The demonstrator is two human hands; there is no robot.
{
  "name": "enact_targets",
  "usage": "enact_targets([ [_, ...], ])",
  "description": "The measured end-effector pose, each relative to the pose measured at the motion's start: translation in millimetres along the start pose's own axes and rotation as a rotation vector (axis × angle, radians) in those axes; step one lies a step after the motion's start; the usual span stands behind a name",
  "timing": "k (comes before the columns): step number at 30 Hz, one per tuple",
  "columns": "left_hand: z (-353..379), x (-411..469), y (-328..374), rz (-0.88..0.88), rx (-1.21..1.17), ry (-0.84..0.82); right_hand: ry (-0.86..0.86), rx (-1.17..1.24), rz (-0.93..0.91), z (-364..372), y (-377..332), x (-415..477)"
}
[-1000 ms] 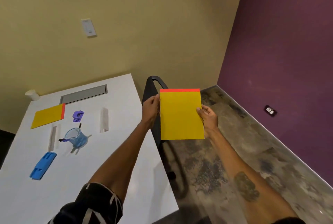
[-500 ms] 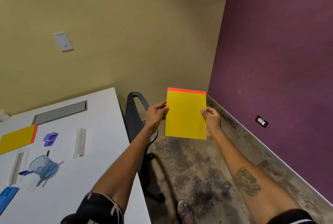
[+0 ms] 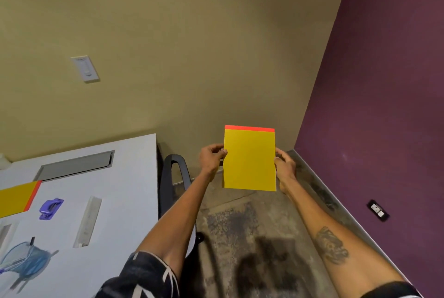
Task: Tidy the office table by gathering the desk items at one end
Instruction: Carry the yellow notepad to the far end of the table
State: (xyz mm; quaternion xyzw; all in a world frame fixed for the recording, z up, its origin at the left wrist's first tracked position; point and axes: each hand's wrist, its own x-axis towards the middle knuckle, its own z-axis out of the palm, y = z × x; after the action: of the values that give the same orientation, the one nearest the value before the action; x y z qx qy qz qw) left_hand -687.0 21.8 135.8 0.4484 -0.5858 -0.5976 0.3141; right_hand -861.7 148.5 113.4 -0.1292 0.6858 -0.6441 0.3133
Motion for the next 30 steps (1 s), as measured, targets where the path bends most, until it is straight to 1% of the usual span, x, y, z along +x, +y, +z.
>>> enact_targets([
  [6, 12, 60, 9, -0.049, -0.017, 0.041, -0.020, -0.087, -0.037, 27, -12, 75],
  [12, 21, 136, 12, -0.121, -0.036, 0.191, -0.043, -0.096, 0.010, 70, -22, 168],
  [16, 30, 185, 18, -0.156, -0.088, 0.341, -0.150, -0.124, 0.024, 99, -38, 232],
  [21, 31, 226, 26, -0.197, -0.083, 0.537, -0.273, -0.192, 0.042, 143, -55, 292],
  [26, 7, 250, 29, -0.224, -0.016, 0.686, -0.389, -0.266, 0.047, 200, -62, 323],
  [30, -25, 263, 23, -0.239, 0.021, 0.832, -0.496, -0.334, 0.047, 258, -58, 334],
])
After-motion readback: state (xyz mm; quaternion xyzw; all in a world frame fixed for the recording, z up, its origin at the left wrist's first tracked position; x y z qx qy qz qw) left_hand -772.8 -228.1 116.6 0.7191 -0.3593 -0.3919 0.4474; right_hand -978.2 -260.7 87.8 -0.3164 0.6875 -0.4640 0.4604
